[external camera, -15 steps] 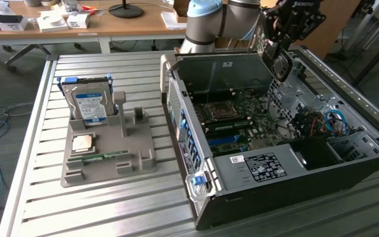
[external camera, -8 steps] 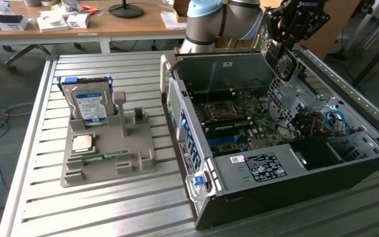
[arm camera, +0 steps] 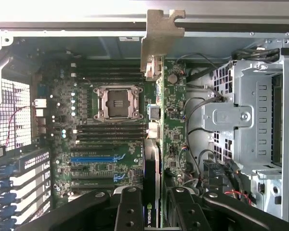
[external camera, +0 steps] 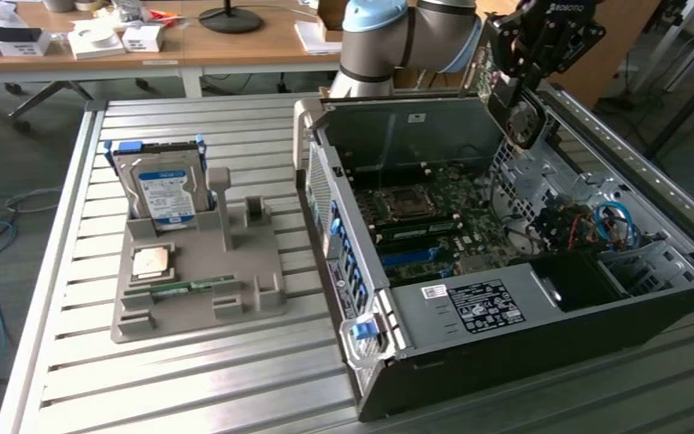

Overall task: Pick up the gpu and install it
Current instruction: 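Pick up the gpu and move the gpu toward the slot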

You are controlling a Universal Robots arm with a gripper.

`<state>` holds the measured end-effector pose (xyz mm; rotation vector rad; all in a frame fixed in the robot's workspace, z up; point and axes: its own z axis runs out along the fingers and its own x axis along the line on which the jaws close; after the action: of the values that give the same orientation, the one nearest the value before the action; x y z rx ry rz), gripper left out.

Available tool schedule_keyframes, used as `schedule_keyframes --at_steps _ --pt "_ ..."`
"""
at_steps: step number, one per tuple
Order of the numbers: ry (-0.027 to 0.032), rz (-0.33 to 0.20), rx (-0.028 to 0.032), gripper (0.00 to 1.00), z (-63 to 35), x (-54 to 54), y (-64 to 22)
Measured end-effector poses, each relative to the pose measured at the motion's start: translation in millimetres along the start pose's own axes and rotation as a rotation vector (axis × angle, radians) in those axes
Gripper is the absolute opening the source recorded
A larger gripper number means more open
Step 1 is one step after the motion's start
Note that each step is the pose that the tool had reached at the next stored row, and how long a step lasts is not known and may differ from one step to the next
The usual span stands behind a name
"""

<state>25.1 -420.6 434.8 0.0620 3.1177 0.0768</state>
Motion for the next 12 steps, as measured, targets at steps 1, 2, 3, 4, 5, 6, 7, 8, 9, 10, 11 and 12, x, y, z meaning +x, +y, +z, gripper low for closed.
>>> schedule_keyframes --at_steps 1,2,3,4,5,6,7,8,9,10,11,12 --pt "0.0 0.0 0.0 0.27 0.0 0.0 0.0" --pt "0.0 0.0 0.0 0.27 0.0 0.0 0.0" --pt "0.0 -0.001 -0.0001 0.27 0.2 -0.1 0.0" --pt "0.0002 -0.003 0.0 0.27 0.6 -0.3 0.0" --pt "0.0004 -0.007 -0.0002 0.27 1.1 -0.5 0.0" --pt "0.0006 -0.012 -0.0004 0.27 1.5 -0.6 -0.1" --pt "0.0008 -0.016 -0.0004 0.27 2.0 -0.6 -0.1" --pt "0.001 -0.019 -0.0005 0.27 2.8 -0.5 -0.1" --pt "0.0011 -0.021 -0.0005 0.27 3.8 -0.6 -0.2" --pt "0.0012 -0.023 -0.0006 0.27 4.9 -0.6 -0.2" --pt "0.0013 -0.025 -0.0006 0.27 6.1 -0.5 -0.3" --pt "0.0013 -0.026 -0.0007 0.27 7.4 -0.5 -0.4"
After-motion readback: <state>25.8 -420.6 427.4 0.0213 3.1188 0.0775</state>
